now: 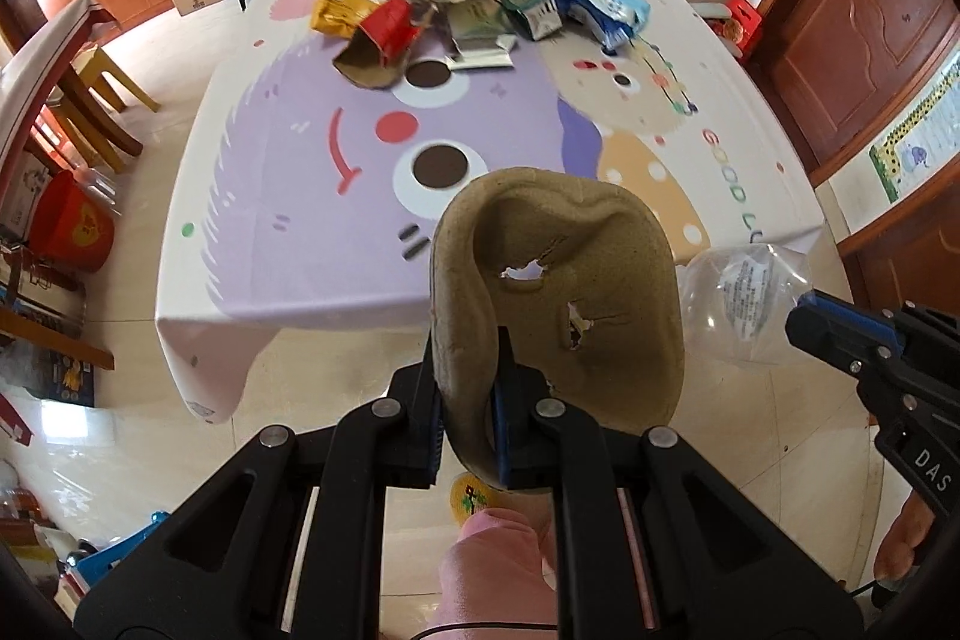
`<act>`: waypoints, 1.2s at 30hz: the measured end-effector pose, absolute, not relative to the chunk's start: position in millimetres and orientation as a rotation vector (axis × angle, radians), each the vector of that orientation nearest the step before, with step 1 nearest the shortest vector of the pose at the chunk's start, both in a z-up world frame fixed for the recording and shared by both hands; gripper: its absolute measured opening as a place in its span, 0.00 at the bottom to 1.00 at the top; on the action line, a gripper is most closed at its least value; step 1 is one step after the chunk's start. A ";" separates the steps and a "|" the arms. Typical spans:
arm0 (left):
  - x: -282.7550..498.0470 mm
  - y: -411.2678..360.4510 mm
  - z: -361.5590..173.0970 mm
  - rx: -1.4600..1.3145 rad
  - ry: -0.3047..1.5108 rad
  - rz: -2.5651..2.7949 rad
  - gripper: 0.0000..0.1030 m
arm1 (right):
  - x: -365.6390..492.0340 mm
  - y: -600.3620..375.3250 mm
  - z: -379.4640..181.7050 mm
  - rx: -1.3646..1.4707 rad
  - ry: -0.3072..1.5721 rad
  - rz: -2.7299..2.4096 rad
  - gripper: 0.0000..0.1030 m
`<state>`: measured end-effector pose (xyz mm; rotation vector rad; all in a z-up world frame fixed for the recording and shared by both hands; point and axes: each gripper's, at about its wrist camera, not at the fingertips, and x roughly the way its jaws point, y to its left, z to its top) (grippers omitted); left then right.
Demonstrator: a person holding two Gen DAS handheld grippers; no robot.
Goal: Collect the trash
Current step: 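Carry both items down to the black bin and open both tools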
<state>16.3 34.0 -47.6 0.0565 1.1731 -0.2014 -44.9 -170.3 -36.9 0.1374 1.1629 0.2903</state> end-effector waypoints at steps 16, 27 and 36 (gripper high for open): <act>-26.9 -15.8 -172.2 0.014 1.265 -0.034 0.10 | -54.6 -204.2 -224.8 0.175 1.254 0.270 0.10; -2.1 -28.5 -320.0 -0.013 1.298 0.026 0.10 | -23.9 -207.2 -368.7 0.221 1.268 0.222 0.10; 4.5 -37.4 -384.5 -0.013 1.265 0.022 0.10 | 2.6 -208.0 -426.8 0.269 1.267 0.233 0.30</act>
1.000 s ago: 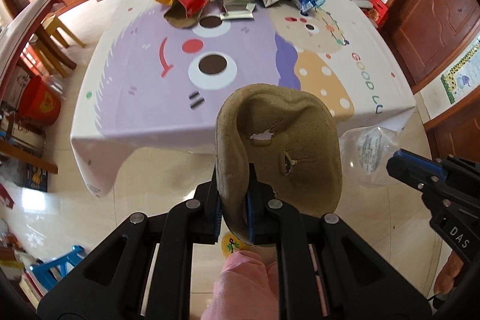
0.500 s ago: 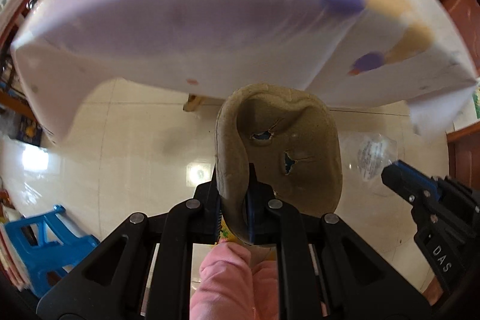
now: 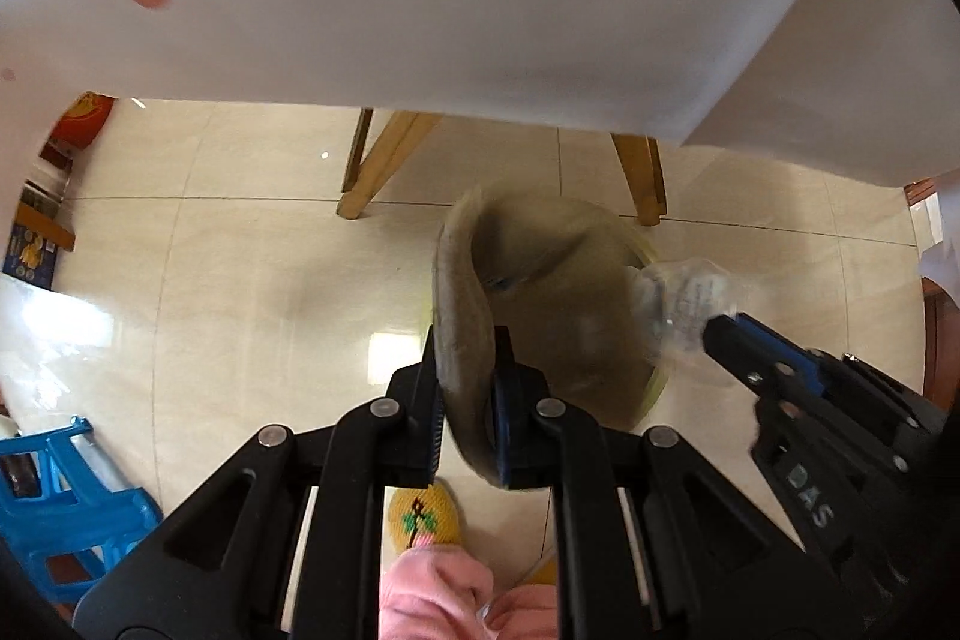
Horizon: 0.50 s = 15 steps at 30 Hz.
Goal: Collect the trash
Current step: 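Carry both items down to the black bin and open both tools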
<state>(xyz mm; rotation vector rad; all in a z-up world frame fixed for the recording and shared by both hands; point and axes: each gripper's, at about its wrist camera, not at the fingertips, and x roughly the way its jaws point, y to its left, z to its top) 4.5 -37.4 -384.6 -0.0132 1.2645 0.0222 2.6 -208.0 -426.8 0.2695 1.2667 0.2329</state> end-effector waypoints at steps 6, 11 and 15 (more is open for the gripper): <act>8.7 -41.1 -402.3 0.027 1.261 0.006 0.11 | 5.5 -204.9 -430.9 0.255 1.252 0.214 0.37; 9.3 -40.3 -399.3 0.019 1.254 0.014 0.43 | 2.4 -205.9 -421.0 0.239 1.253 0.209 0.37; 12.1 -38.7 -387.2 0.016 1.215 0.027 0.53 | -4.3 -206.9 -406.6 0.240 1.251 0.202 0.37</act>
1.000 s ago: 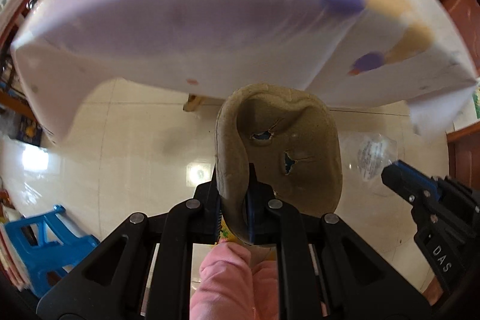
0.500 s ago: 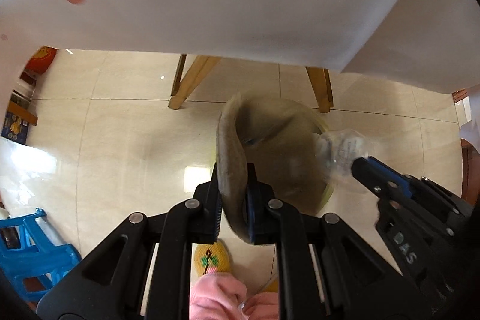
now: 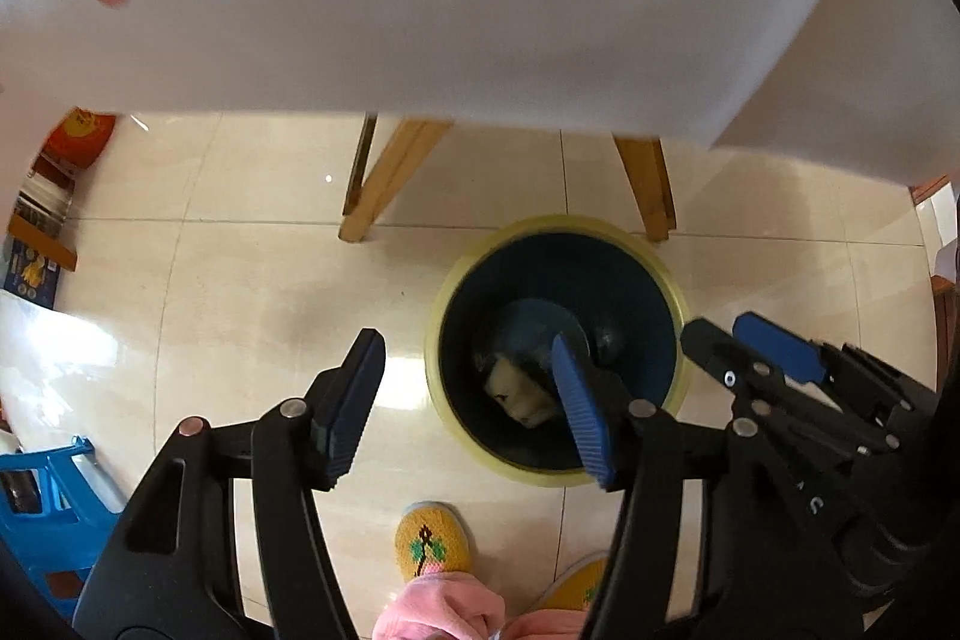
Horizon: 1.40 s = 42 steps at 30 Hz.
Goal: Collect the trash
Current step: 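Carry both items down to the black bin and open both tools, then raise both tools back above the table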
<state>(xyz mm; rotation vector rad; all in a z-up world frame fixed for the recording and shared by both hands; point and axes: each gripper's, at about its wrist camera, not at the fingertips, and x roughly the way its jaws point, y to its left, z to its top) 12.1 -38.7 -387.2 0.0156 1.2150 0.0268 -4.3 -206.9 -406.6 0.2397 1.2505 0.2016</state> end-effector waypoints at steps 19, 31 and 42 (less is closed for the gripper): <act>-4.3 -32.1 -260.2 -0.008 1.208 0.017 0.53 | -40.6 -220.3 -226.4 0.220 1.181 0.193 0.37; -19.0 -29.8 -82.1 -0.027 1.101 -0.106 0.53 | -59.1 -218.7 -35.6 0.185 0.993 0.173 0.37; 4.2 20.8 34.2 -0.087 1.018 -0.111 0.53 | -63.5 -197.4 76.4 0.156 0.840 0.140 0.46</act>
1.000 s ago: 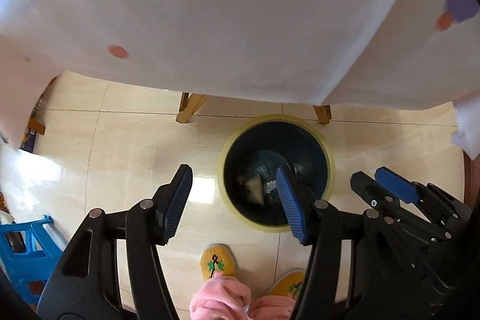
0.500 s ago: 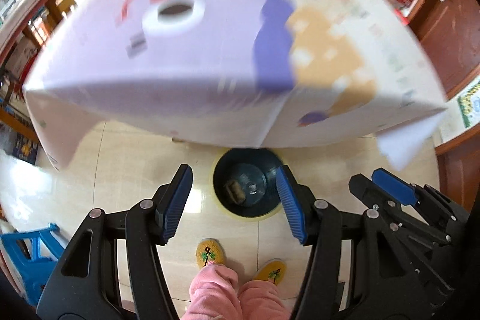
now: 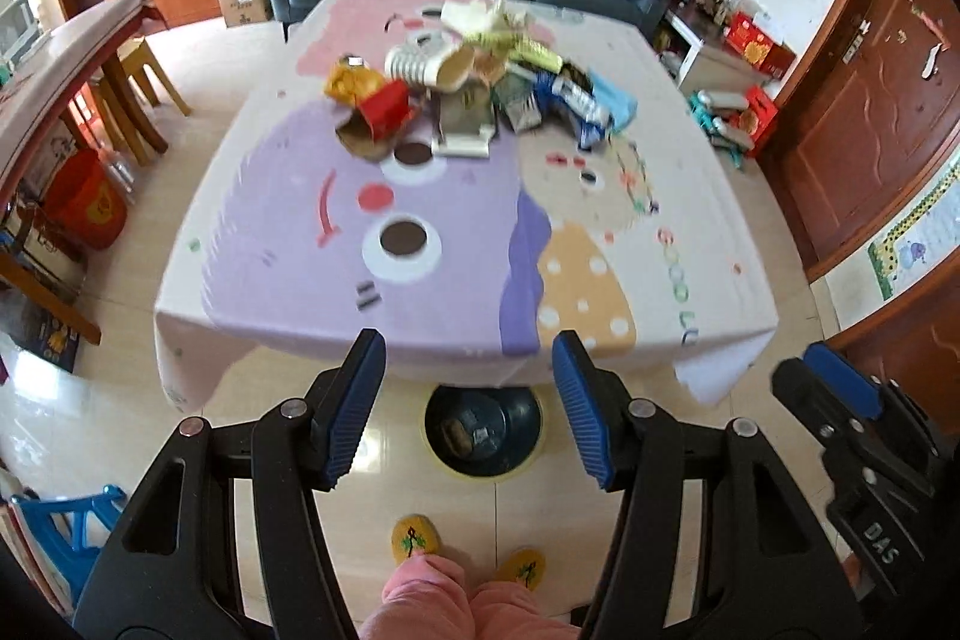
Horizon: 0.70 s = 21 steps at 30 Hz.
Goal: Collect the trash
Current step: 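Raise both tools back above the table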
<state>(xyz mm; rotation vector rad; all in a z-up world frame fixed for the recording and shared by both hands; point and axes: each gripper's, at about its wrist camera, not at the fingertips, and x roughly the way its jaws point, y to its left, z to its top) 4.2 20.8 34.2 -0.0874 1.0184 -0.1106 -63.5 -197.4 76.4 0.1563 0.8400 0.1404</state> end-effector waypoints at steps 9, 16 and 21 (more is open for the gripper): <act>39.2 55.7 79.1 -0.080 0.936 -0.155 0.53 | -28.9 -174.7 113.9 0.112 0.748 0.104 0.46; 82.9 85.9 95.0 -0.073 0.904 -0.167 0.53 | 25.6 -164.1 104.1 0.069 0.781 0.116 0.46; 116.3 99.9 87.3 -0.067 0.912 -0.144 0.53 | 74.4 -169.1 74.7 0.027 0.839 0.154 0.46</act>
